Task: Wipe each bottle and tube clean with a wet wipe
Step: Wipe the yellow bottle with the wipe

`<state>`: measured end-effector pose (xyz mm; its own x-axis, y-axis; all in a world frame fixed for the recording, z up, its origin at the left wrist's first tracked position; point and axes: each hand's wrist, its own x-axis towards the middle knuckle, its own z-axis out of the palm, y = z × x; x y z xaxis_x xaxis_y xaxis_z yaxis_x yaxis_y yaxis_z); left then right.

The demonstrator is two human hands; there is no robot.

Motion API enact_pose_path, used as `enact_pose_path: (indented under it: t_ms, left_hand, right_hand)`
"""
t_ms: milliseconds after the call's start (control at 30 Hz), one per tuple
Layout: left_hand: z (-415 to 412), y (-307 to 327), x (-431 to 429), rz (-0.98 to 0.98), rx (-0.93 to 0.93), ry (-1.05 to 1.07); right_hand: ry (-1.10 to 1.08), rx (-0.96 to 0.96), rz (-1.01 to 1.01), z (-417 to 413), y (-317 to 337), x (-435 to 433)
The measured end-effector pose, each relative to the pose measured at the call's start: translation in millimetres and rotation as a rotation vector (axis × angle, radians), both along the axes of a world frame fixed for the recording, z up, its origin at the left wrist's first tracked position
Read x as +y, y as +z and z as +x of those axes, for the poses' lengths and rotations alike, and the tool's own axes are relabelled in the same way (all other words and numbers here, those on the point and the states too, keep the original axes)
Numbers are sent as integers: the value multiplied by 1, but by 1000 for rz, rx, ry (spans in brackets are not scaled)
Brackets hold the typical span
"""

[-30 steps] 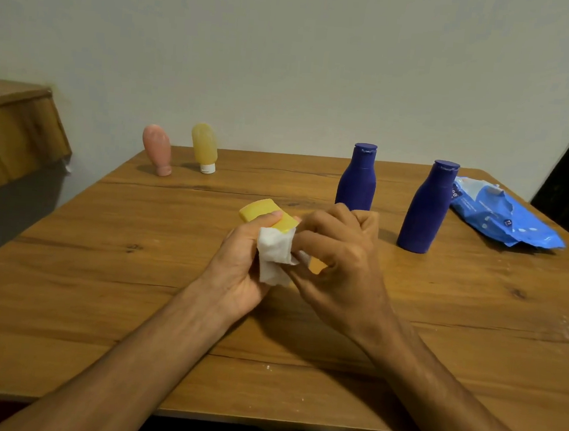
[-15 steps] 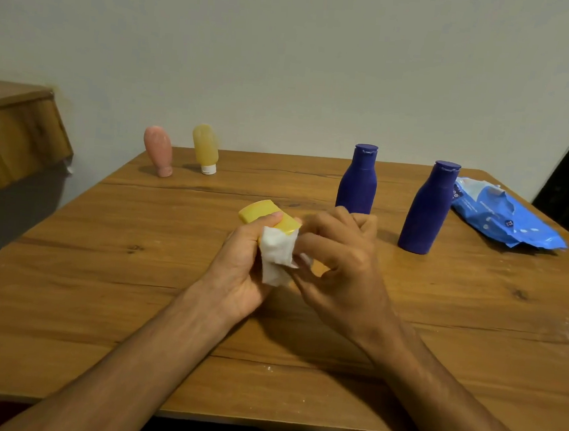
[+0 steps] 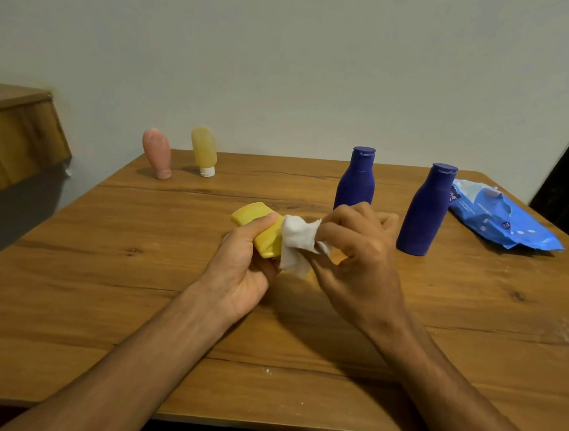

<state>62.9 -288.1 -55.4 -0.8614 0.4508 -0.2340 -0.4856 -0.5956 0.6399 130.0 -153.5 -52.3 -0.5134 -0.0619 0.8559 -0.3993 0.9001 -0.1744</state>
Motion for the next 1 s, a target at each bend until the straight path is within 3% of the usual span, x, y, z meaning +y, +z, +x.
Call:
enact_pose_path:
  t_ms: [167, 400, 467, 667, 800, 1000]
  left_hand:
    - [2, -3, 0, -17, -8, -48]
    - [2, 4, 1, -27, 79, 32]
    - [3, 5, 2, -37, 76, 39]
    - [0, 2, -3, -1, -6, -10]
    - [4, 1, -2, -10, 6, -55]
    - [1, 1, -2, 19, -16, -21]
  right_hand:
    - [84, -6, 98, -1, -2, -9]
    - [-29, 72, -249, 1, 6, 8]
    - [-28, 84, -270, 1, 7, 7]
    - [101, -20, -94, 1, 1, -2]
    - [121, 11, 62, -1, -1, -3]
    - [29, 87, -13, -4, 0, 0]
